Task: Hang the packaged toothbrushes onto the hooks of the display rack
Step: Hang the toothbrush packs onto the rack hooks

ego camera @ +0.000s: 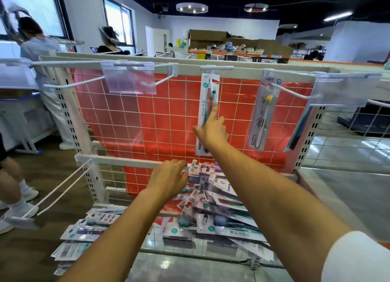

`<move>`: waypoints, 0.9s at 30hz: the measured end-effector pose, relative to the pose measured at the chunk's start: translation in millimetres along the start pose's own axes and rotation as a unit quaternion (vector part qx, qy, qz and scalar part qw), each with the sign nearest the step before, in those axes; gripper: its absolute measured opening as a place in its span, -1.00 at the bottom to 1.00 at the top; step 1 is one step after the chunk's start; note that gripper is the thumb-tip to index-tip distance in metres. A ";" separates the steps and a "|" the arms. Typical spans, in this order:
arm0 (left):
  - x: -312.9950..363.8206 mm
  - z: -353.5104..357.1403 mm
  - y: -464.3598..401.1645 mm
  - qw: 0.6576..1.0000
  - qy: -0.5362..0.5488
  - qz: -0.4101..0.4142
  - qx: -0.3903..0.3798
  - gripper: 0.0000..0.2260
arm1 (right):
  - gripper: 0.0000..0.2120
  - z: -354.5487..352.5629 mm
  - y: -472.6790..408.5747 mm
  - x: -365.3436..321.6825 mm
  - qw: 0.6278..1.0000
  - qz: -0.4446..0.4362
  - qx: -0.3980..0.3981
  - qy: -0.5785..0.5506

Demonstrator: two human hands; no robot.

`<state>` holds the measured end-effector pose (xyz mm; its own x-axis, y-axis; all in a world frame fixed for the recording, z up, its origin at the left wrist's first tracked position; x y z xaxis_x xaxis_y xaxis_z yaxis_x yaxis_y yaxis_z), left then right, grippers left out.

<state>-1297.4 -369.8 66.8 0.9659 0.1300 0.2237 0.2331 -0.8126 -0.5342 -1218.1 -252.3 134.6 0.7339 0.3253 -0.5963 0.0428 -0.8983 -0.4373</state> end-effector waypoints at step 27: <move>19.0 -9.9 48.1 0.998 -0.001 0.050 -0.042 -0.72 | -0.53 -41.7 132.7 73.8 0.977 -0.155 -0.085 0.122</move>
<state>-1268.9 -412.1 53.4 0.9842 0.0475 0.1708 0.1258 -0.8659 -0.4841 -1129.9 -359.8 60.6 0.8068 0.5273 -0.2667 0.3841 -0.8110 -0.4414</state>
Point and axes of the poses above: each hand's wrist, its own y-axis away from the middle knuckle, its own z-axis out of the palm, x = y × z, the point moved 5 cm from there along -y, towards the middle knuckle, and after that the axes turned 14 degrees about x, right-handed, at the moved point
